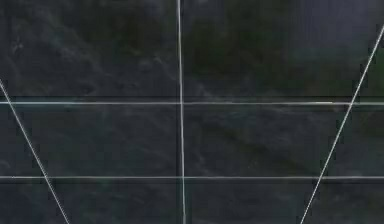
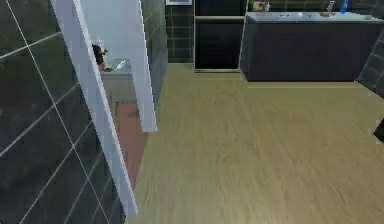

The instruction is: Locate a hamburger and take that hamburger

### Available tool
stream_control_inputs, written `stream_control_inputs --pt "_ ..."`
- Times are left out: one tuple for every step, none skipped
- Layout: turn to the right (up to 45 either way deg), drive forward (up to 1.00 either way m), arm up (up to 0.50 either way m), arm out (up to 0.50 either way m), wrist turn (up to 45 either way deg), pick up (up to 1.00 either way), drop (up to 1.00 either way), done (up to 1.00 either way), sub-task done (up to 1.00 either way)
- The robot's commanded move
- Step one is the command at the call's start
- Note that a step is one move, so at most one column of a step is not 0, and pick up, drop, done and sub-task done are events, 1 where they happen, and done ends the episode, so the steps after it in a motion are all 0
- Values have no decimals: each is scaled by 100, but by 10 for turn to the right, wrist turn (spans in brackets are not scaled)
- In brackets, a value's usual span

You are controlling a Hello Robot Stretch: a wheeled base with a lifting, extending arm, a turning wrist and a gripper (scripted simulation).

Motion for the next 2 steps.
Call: stream_control_inputs --pt "450 0 0 0 0 0 0 0 0" --pt "450 0 0 0 0 0 0 0 0"
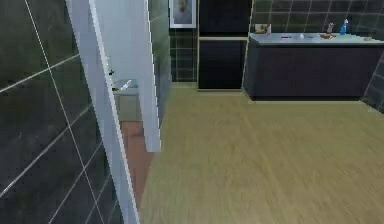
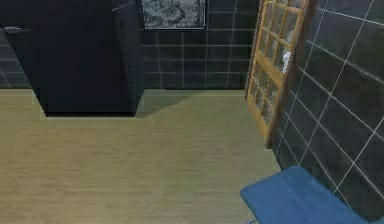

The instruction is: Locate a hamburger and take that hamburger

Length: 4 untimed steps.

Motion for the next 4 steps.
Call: stream_control_inputs --pt "390 0 0 0 0 0 0 0 0" --pt "0 35 0 0 0 0 0 0 0" --pt "0 100 0 0 0 0 0 0 0" --pt "-30 0 0 0 0 0 0 0 0"
